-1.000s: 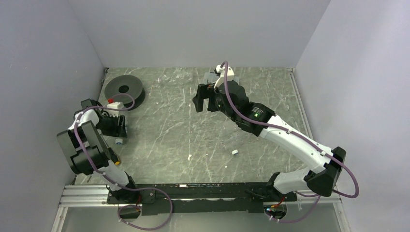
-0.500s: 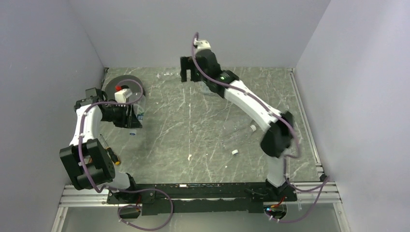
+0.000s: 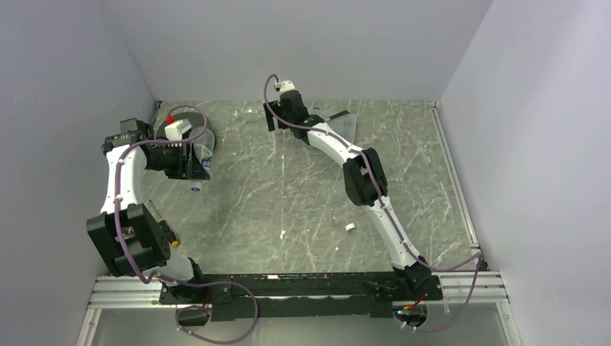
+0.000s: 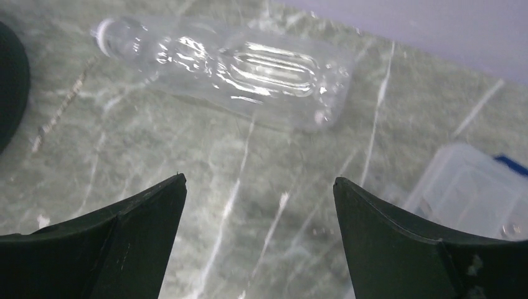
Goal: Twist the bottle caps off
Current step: Move the plastic bottle to the corner of the board.
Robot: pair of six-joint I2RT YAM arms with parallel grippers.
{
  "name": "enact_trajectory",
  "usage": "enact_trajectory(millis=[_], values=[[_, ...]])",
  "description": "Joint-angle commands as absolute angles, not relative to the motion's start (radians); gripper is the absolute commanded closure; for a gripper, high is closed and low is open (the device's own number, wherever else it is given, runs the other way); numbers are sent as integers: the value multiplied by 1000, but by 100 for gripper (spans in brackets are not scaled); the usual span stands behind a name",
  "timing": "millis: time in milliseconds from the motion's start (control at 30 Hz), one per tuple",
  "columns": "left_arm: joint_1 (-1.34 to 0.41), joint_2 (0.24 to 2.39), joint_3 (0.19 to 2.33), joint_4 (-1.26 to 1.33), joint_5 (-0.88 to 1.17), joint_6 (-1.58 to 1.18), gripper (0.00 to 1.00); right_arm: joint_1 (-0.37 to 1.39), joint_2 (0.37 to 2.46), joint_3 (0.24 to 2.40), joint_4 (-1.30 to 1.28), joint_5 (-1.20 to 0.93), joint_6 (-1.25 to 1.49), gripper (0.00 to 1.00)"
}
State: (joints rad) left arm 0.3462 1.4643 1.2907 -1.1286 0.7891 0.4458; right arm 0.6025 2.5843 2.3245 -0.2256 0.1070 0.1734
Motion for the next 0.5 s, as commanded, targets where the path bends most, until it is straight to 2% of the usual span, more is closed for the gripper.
enact_trajectory(millis=[0, 133, 267, 467], values=[[346, 1486, 1348, -1163, 834, 425, 66, 593, 2588, 2381, 87, 99, 94, 10], [347, 1499, 1370, -1164, 853, 408, 66, 581, 2655, 2390, 224, 89, 65, 9], [346, 1527, 1398, -1151, 863, 382, 66, 562, 2729, 2430, 348, 99, 66, 1], [346, 1580, 1426, -1148, 865, 373, 66, 506, 2877, 2601, 406, 71, 208, 3]])
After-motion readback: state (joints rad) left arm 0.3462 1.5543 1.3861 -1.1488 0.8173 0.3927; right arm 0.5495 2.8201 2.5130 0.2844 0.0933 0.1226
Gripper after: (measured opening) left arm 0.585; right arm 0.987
